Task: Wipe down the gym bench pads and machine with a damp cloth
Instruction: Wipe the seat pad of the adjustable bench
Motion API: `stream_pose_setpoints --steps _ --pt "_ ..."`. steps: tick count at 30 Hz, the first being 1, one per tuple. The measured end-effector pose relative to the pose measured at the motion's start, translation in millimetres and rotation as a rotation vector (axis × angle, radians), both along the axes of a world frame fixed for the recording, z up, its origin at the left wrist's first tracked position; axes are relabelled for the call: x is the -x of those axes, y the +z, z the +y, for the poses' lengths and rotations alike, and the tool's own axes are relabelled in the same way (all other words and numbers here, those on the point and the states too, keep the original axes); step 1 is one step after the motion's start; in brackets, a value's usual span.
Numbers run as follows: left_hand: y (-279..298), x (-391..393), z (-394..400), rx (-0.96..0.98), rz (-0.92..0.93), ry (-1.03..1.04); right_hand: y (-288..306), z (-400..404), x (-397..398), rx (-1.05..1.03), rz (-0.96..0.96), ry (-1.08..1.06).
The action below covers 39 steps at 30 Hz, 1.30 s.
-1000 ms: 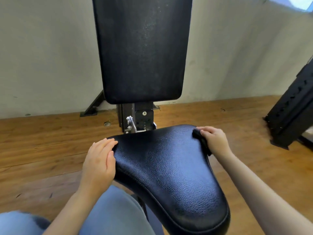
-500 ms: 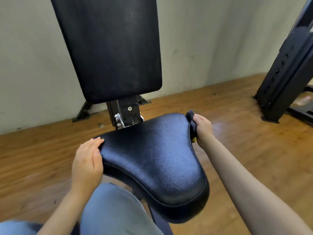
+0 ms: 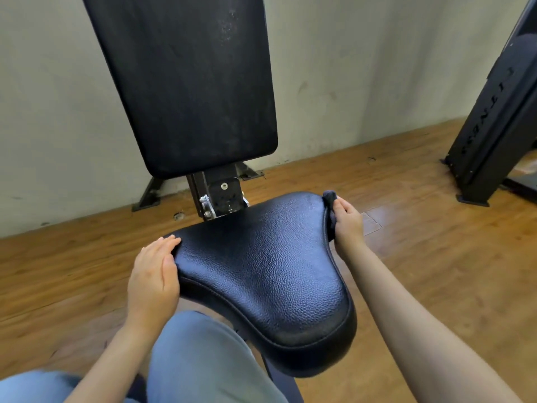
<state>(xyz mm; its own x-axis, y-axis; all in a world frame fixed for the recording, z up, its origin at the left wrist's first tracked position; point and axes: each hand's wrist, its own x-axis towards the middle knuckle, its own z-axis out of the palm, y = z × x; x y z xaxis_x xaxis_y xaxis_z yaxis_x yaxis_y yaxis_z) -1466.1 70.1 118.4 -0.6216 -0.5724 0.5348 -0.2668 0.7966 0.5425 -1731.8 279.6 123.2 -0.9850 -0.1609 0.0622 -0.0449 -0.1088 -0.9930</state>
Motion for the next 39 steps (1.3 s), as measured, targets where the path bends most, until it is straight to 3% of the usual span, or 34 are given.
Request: stream_pose_setpoints --steps 3,8,12,17,19,24,28,32,34,39 --pt "-1 0 0 -0.012 0.016 0.01 1 7 -28 -0.044 -0.028 -0.044" --pt "-1 1 0 -0.003 0.007 0.014 -16 23 -73 0.09 -0.023 -0.028" --pt "0 0 3 -0.013 0.022 0.014 6 -2 -18 0.008 -0.004 -0.068" --pt "0 0 1 -0.019 0.046 0.004 10 -25 58 -0.118 -0.186 0.183" --pt "0 0 0 -0.014 0.047 0.003 9 -23 53 -0.141 -0.18 0.141" --pt "-1 0 0 -0.011 0.061 0.015 13 9 -36 -0.013 0.01 -0.004" --pt "0 0 0 -0.005 0.048 0.015 20 50 -126 0.09 0.16 0.157" --pt "0 0 1 0.005 0.05 0.021 25 77 -154 0.185 0.241 0.261" --pt "1 -1 2 0.017 0.048 0.019 27 74 -144 0.164 0.295 0.293" --pt "1 -2 1 -0.005 0.015 0.031 44 48 -101 -0.147 0.395 0.43"
